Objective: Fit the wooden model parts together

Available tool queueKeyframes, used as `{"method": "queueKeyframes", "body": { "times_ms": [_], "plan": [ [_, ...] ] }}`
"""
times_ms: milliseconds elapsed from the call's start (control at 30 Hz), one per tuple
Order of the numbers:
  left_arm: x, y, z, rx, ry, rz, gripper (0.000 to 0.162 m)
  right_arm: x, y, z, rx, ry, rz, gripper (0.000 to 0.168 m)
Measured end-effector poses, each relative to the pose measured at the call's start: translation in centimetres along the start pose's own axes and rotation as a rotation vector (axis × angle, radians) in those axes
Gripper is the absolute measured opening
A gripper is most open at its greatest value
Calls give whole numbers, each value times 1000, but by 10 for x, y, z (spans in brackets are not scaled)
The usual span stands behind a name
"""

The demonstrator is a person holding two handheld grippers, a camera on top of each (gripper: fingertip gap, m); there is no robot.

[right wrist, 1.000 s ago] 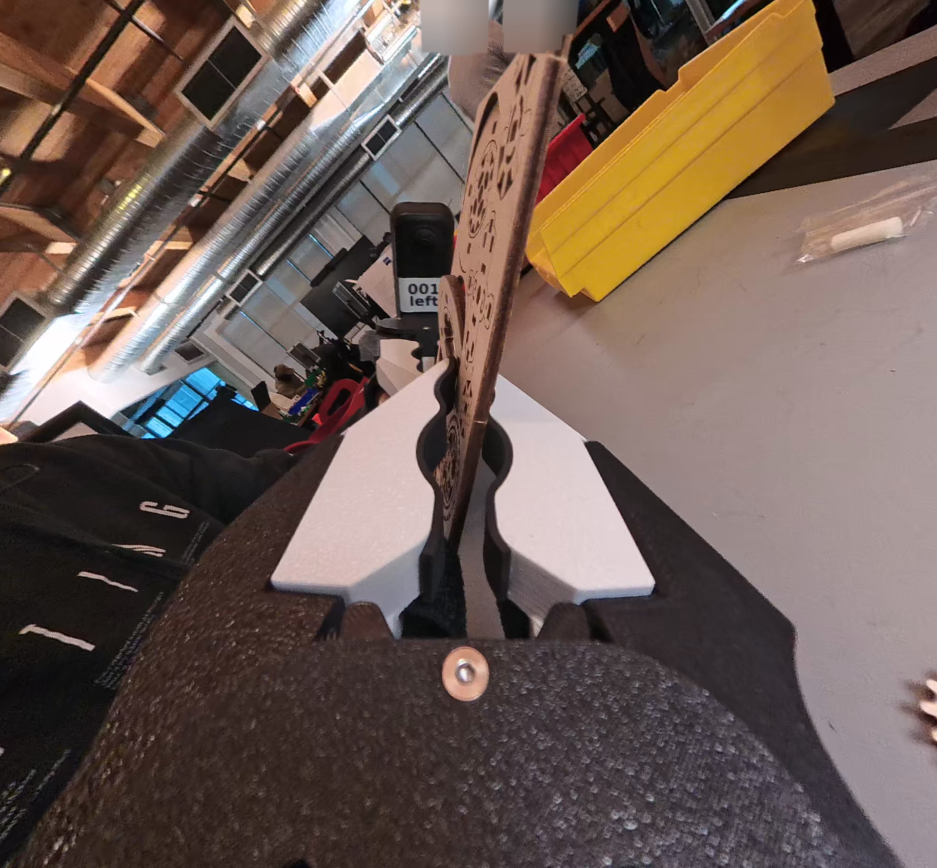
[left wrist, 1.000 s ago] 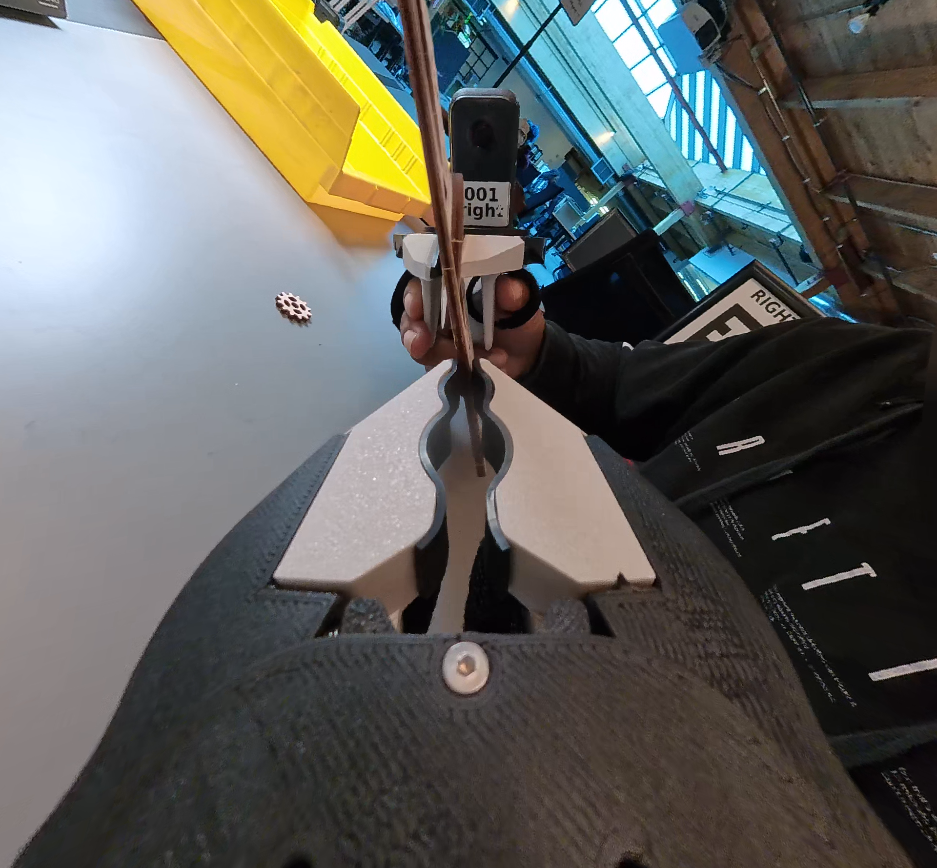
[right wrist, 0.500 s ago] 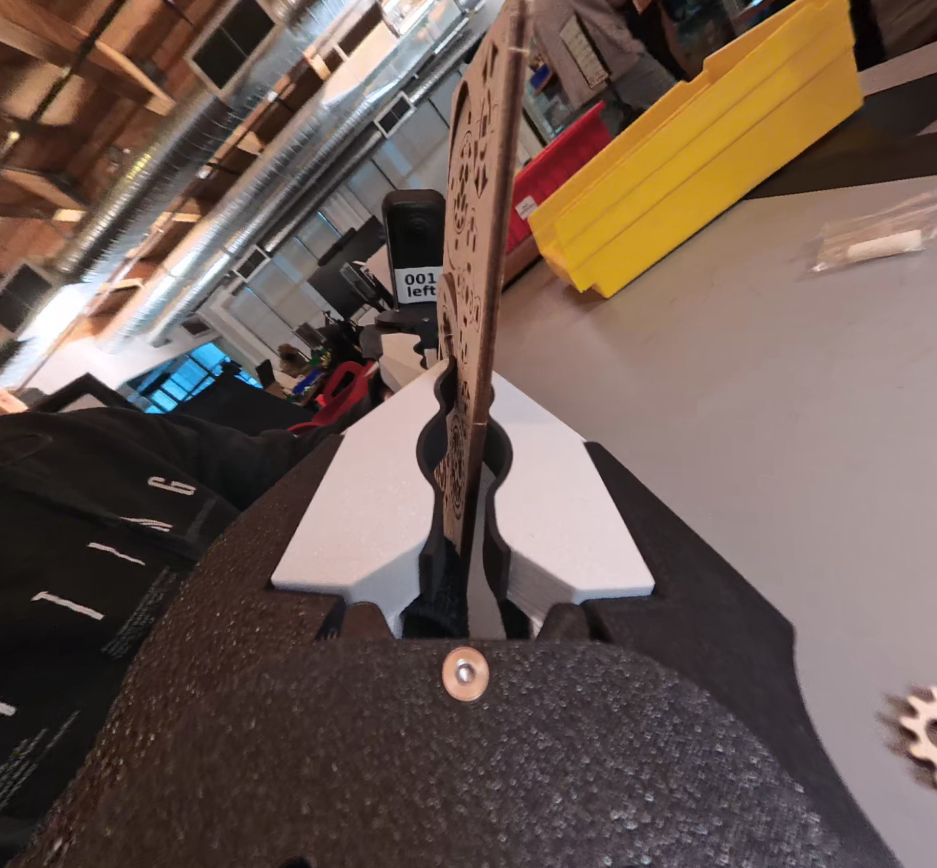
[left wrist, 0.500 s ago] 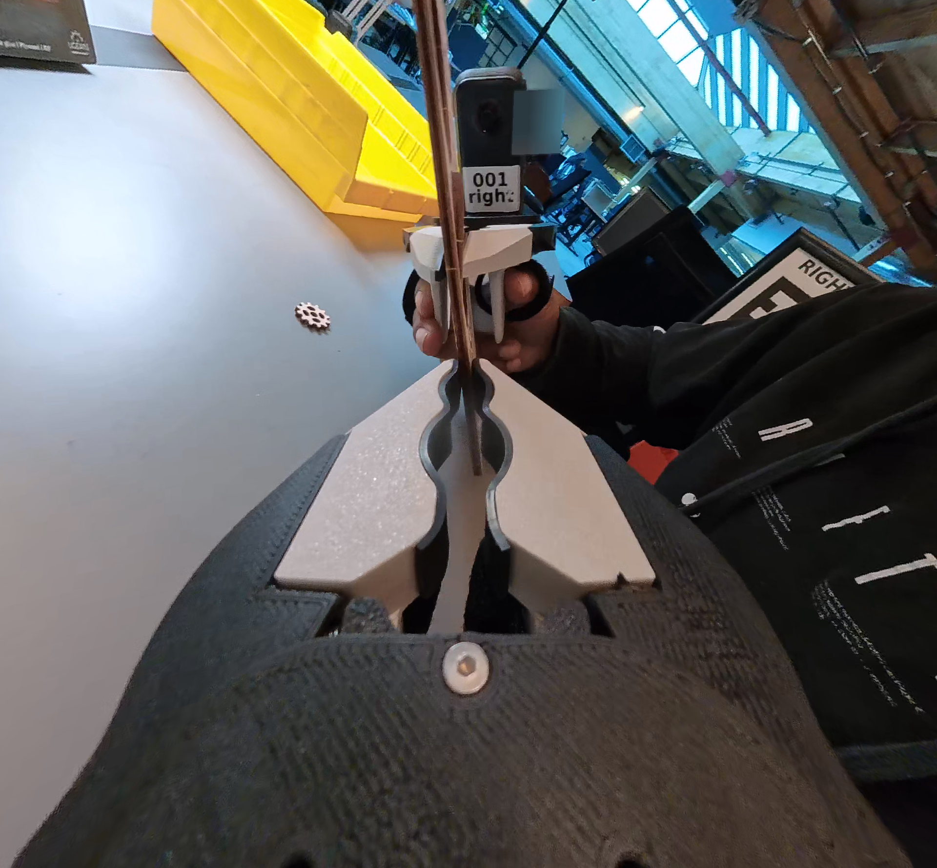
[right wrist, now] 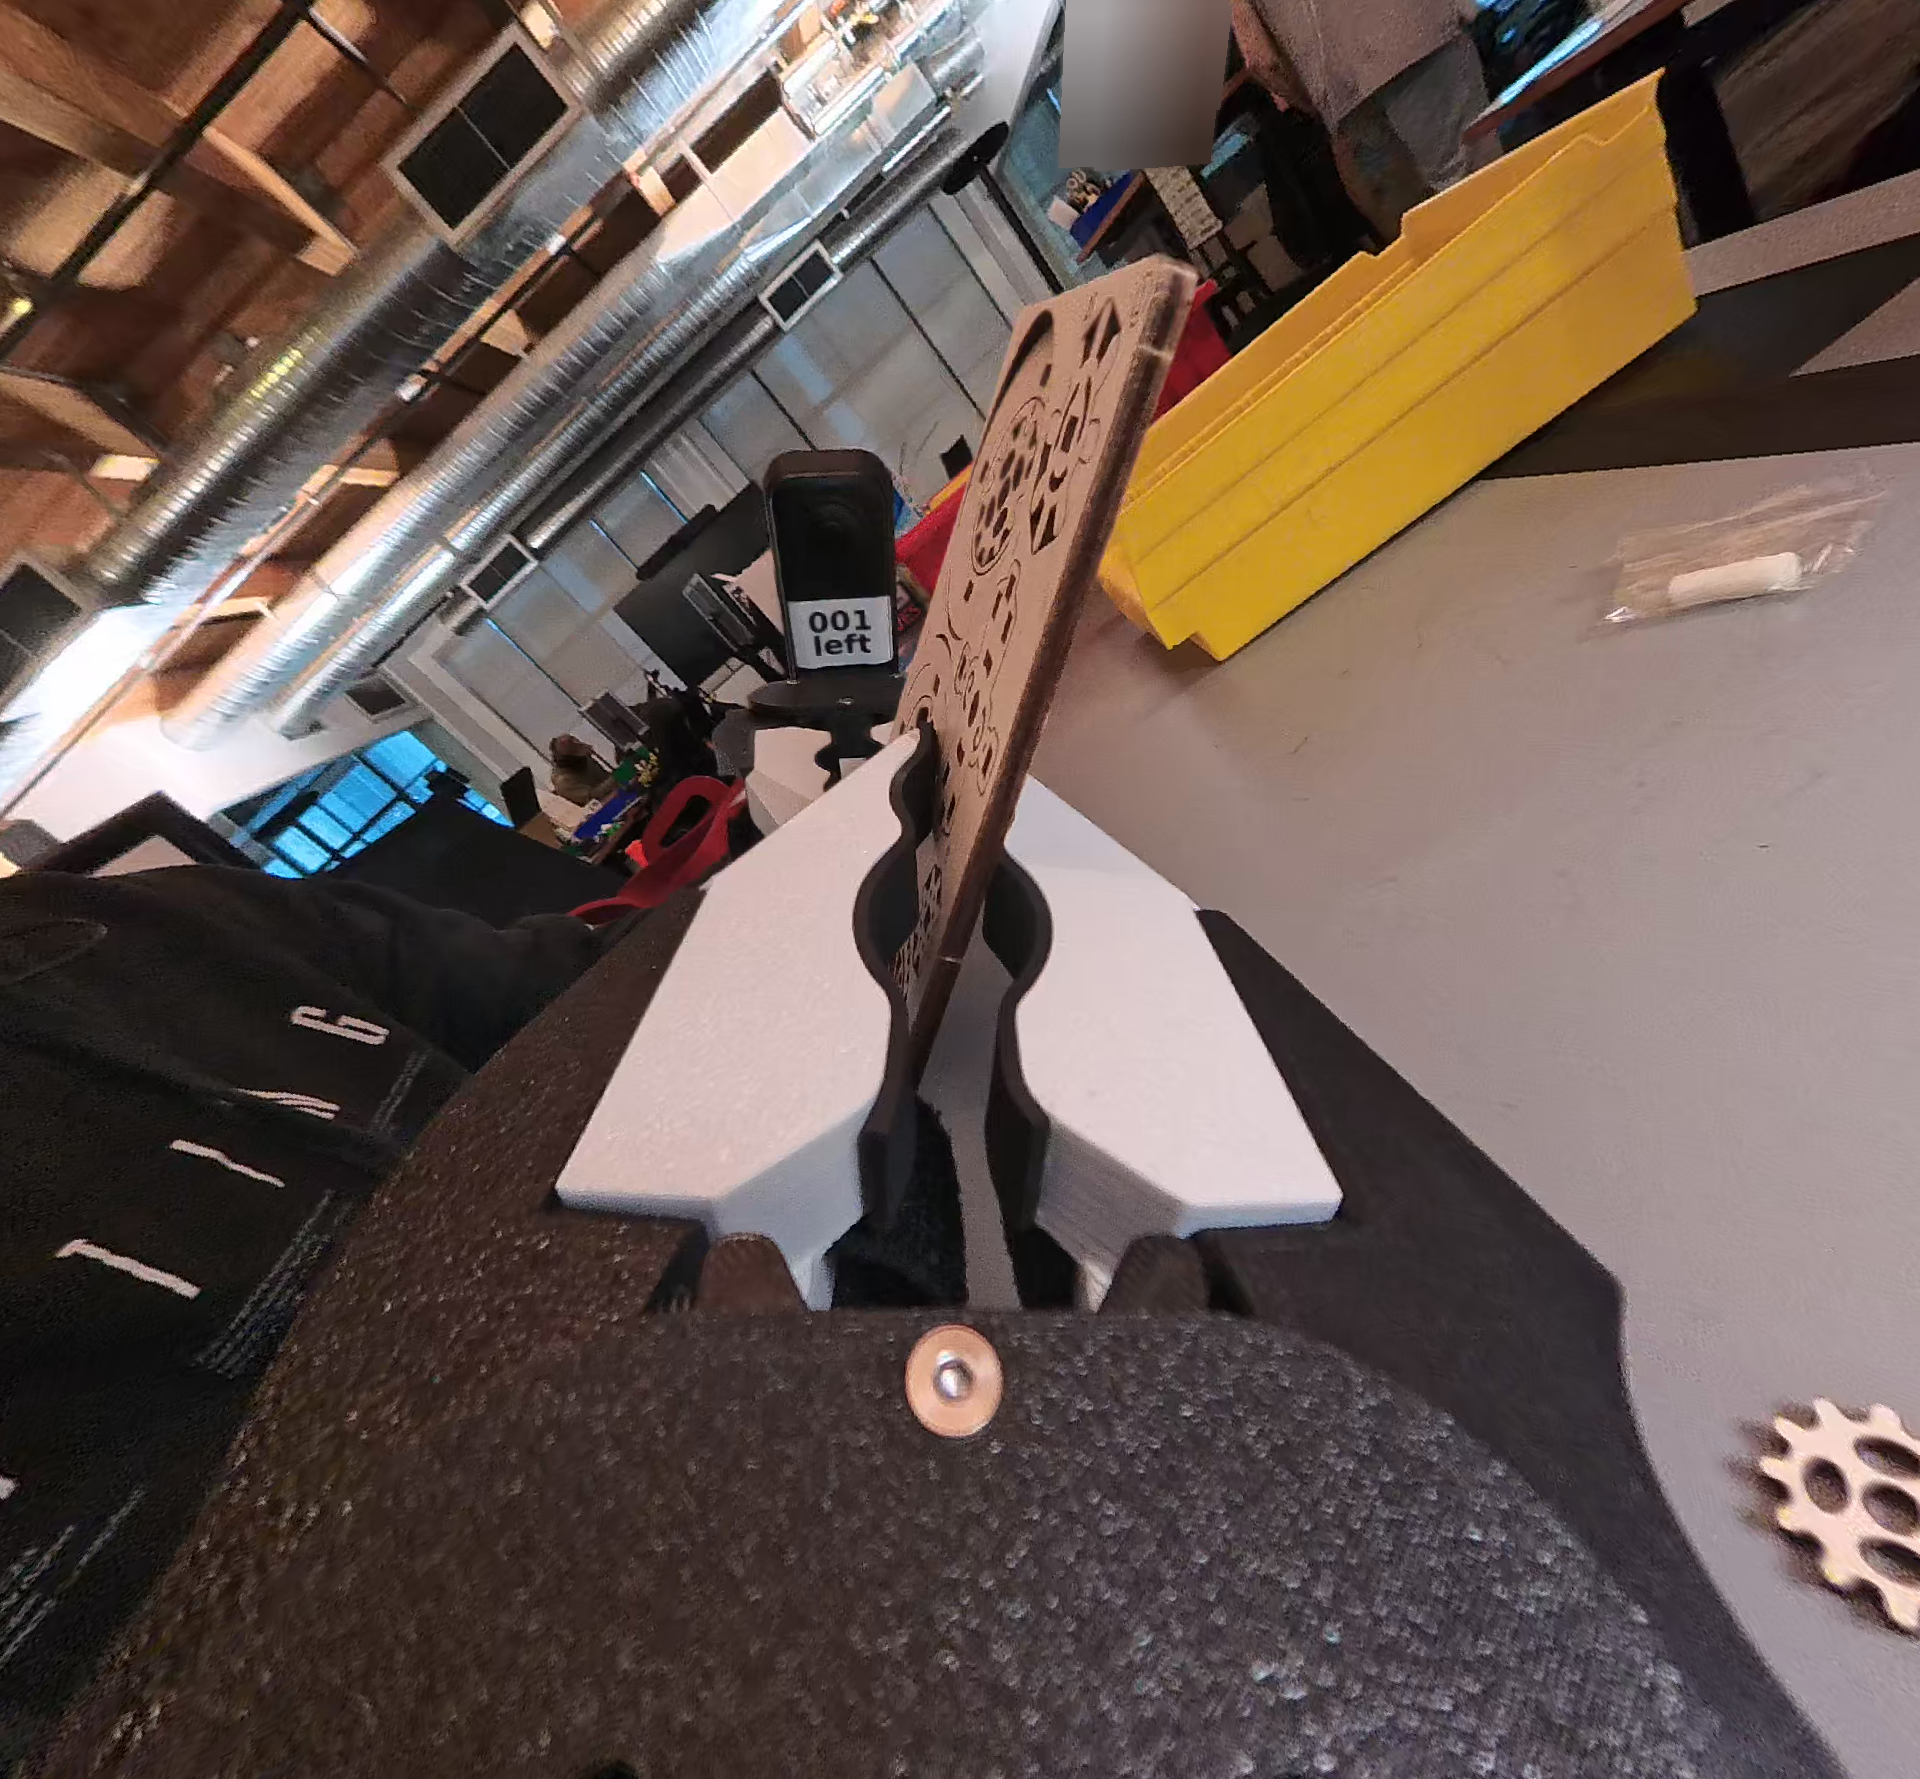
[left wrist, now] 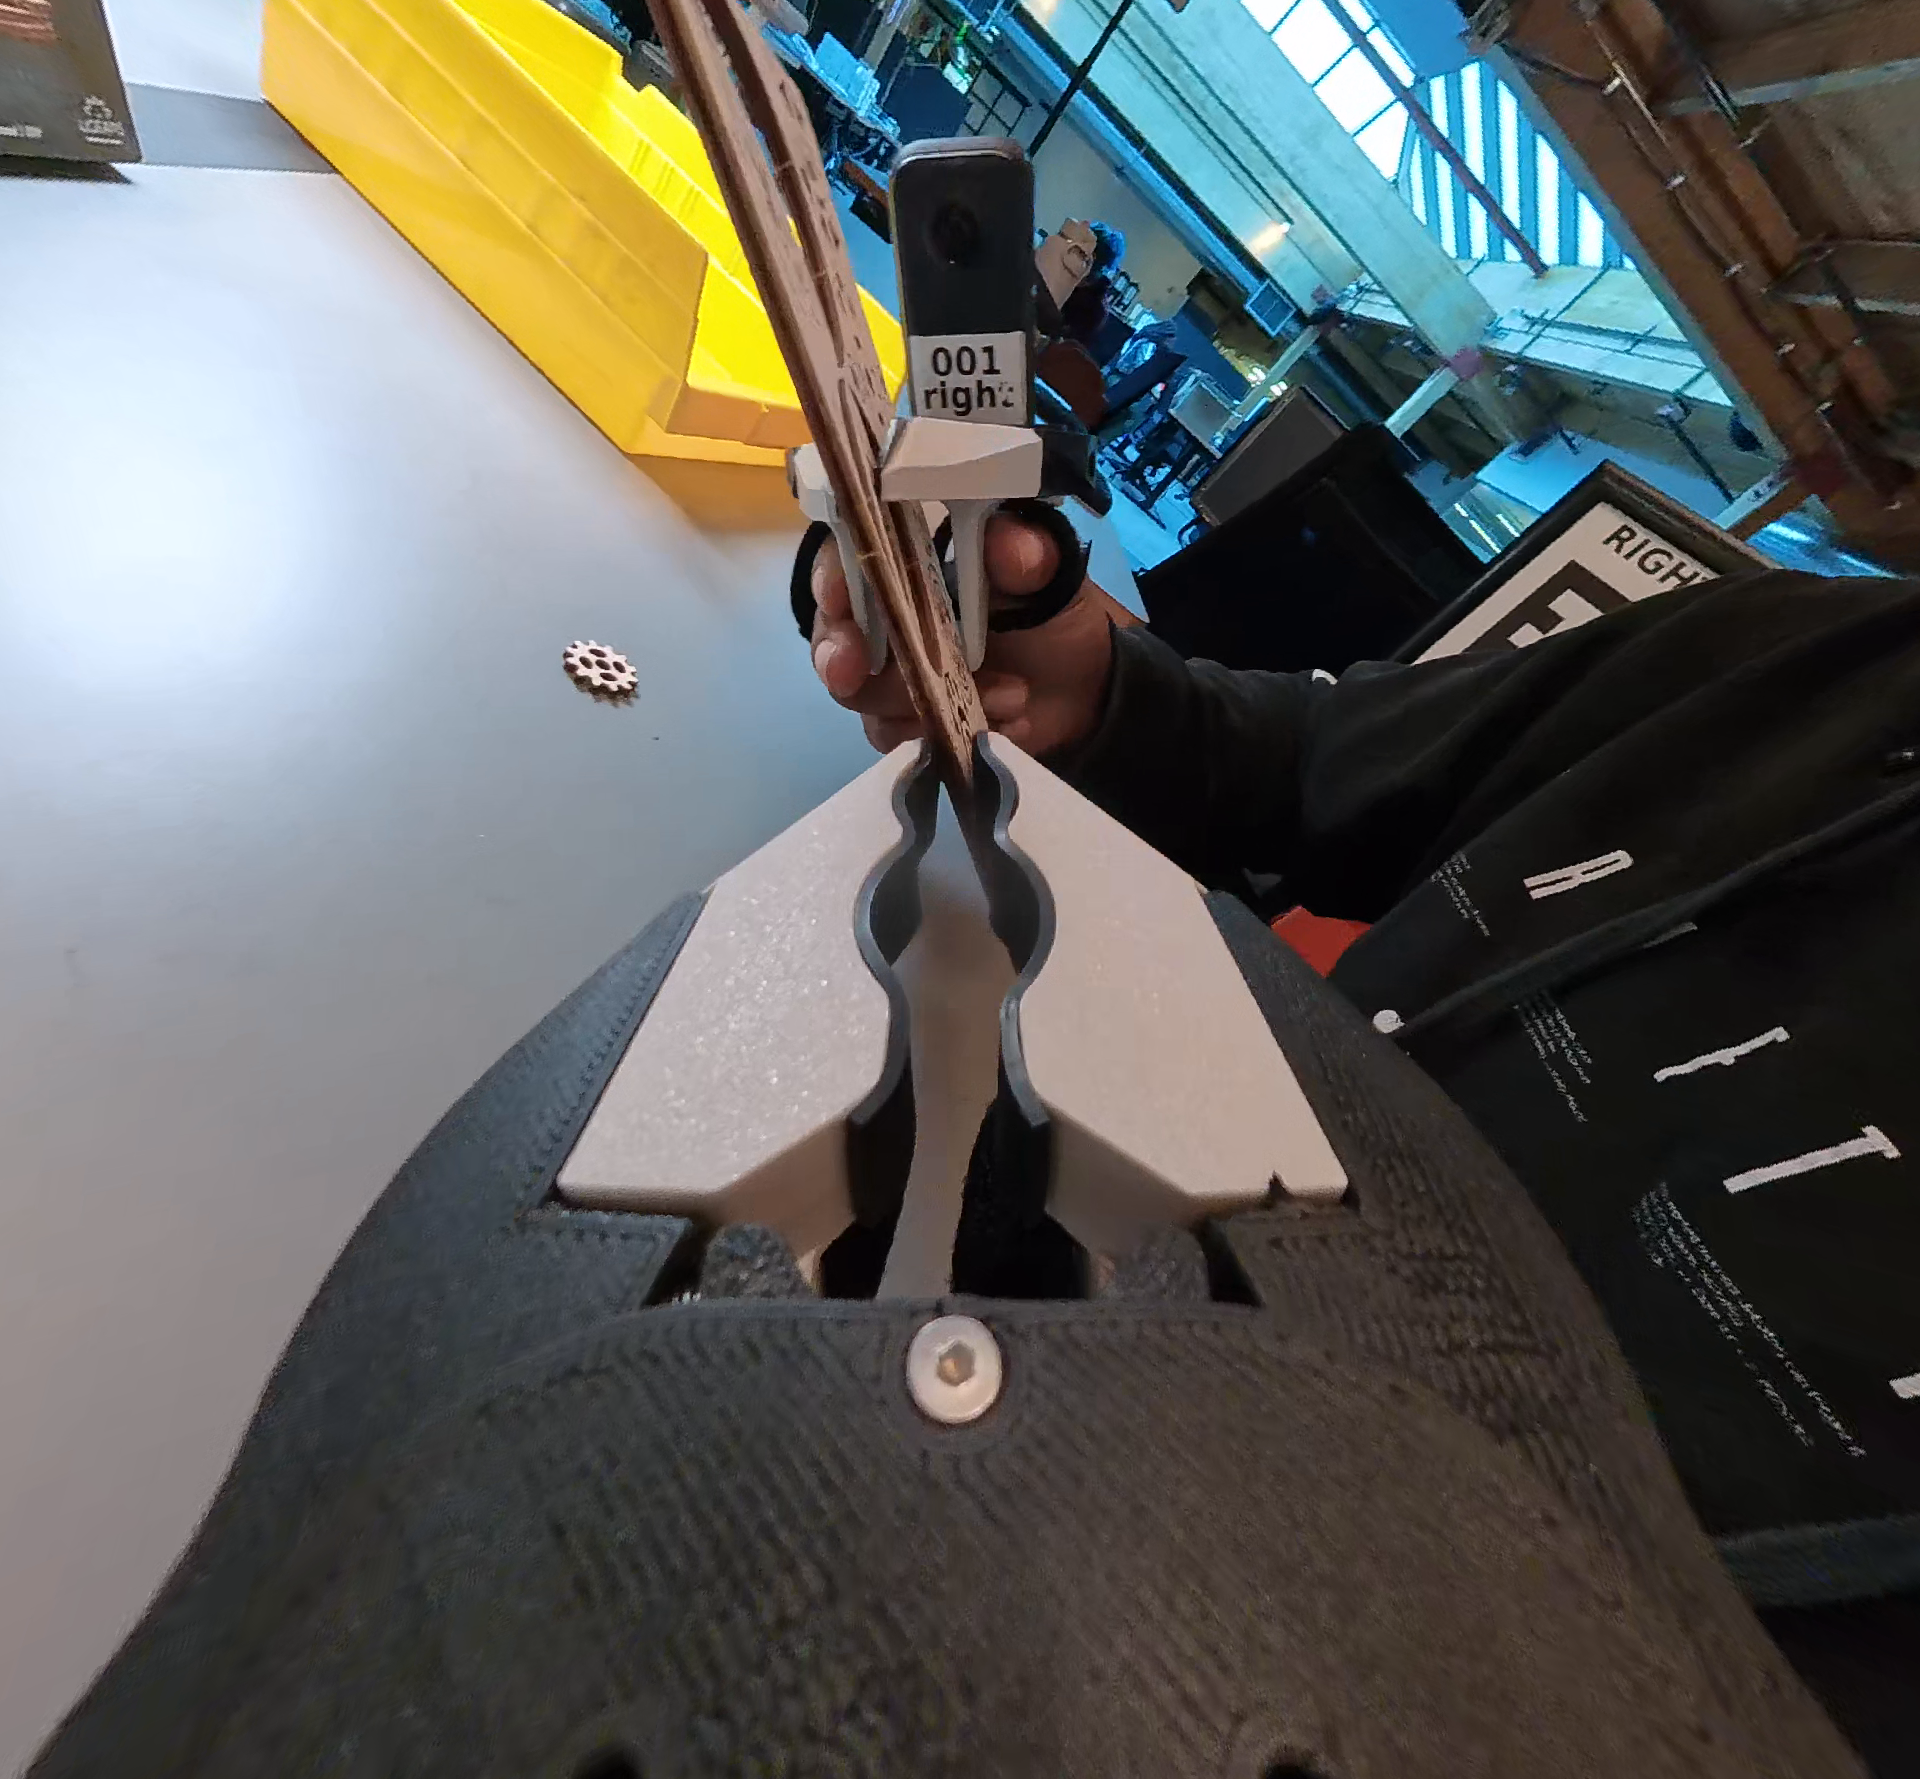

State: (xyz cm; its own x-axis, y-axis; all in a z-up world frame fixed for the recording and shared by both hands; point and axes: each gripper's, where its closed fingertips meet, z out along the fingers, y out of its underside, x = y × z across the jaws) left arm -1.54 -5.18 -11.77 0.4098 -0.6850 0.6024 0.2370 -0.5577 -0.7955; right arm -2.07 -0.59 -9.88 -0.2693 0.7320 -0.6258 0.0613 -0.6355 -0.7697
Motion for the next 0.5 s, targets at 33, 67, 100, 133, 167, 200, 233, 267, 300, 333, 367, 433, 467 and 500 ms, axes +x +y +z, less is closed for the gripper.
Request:
{"method": "queueKeyframes", "body": {
  "times_ms": [33,67,100,133,167,200,233,267,300,333,367,433,467,500],
  "plan": [
    [-1,0,0,1,-4,-2,5,1,0,0,-1,12,-3,3],
    [-2,0,0,2,-9,-5,4,2,-1,0,1,22,-6,3],
    [-3,0,0,1,-15,-2,5,2,-1,0,1,27,-5,3],
    [-4,1,1,-3,-21,-1,5,3,0,-1,1,29,-5,3],
    [-5,1,0,-6,-20,-5,5,1,0,0,4,17,0,3],
    [-5,2,0,-11,-17,-15,4,-3,0,0,7,-18,10,3],
    [-6,2,-1,-16,-11,-22,5,-6,0,0,5,-36,19,2],
    [-7,0,-3,-6,-16,-24,9,-5,2,1,-2,-26,4,1],
    [-9,-4,-5,19,-22,-26,15,-5,5,2,-18,-18,-16,1],
    [-9,-10,-8,54,-21,-35,20,-6,8,4,-34,-20,-21,1],
    [-9,-16,-12,85,-18,-45,22,-7,11,5,-38,-24,-20,1],
    [-13,-20,-15,103,-48,-39,14,-9,16,9,-55,-32,-20,1],
    [-15,-19,-16,97,-67,-26,7,-10,17,10,-61,-31,-22,1],
    [-15,-18,-16,96,-72,-15,5,-10,17,11,-60,-29,-27,0]
  ]
}}
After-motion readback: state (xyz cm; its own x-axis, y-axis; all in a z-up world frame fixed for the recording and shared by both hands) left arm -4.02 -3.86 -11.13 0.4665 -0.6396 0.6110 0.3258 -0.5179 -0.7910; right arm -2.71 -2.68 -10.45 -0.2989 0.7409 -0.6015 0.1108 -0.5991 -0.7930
